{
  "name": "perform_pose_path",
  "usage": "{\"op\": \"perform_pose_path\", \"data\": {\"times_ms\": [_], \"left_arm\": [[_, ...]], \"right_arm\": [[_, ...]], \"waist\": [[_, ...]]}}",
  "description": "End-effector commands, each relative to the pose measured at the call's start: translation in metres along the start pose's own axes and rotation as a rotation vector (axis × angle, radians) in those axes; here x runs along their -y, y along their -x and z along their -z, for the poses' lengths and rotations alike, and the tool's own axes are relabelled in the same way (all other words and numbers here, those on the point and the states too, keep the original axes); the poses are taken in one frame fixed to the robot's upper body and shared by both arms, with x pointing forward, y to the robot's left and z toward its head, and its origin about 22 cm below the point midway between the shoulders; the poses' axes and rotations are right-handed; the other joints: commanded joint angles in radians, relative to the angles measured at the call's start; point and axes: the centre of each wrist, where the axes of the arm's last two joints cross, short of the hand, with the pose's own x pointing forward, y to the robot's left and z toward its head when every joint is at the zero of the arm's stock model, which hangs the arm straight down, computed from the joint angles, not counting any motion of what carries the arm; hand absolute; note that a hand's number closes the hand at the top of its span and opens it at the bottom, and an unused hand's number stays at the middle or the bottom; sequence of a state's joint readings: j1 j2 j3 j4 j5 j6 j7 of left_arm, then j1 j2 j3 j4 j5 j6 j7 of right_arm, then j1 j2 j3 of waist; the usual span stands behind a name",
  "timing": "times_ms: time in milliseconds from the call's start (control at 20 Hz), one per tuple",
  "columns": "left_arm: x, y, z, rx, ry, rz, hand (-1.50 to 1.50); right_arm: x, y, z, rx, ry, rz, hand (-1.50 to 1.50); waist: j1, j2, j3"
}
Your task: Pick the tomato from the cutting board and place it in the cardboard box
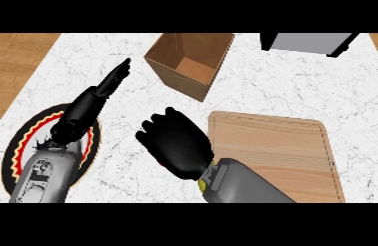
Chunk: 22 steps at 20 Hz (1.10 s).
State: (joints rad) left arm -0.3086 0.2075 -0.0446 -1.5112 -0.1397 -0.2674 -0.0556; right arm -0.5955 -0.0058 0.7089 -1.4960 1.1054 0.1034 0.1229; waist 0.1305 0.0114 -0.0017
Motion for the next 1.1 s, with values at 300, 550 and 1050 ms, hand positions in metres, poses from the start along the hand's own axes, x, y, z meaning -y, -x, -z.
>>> {"op": "perform_pose_path", "data": {"times_ms": [300,550,1050], "left_arm": [[0.007,0.005,0.002,-0.004,0.007,-0.010,0.00],[0.002,0.003,0.003,0.001,-0.009,0.012,0.00],[0.001,0.003,-0.002,-0.001,-0.033,0.018,0.00]], "right_arm": [[0.062,0.003,0.049,-0.433,0.304,0.191,1.50],[0.088,0.020,0.091,-0.568,0.364,0.214,1.50],[0.085,0.075,0.134,-0.674,0.089,0.134,1.50]], "waist": [[-0.004,-0.001,-0.002],[-0.018,0.003,-0.001],[-0.047,0.008,-0.001]]}}
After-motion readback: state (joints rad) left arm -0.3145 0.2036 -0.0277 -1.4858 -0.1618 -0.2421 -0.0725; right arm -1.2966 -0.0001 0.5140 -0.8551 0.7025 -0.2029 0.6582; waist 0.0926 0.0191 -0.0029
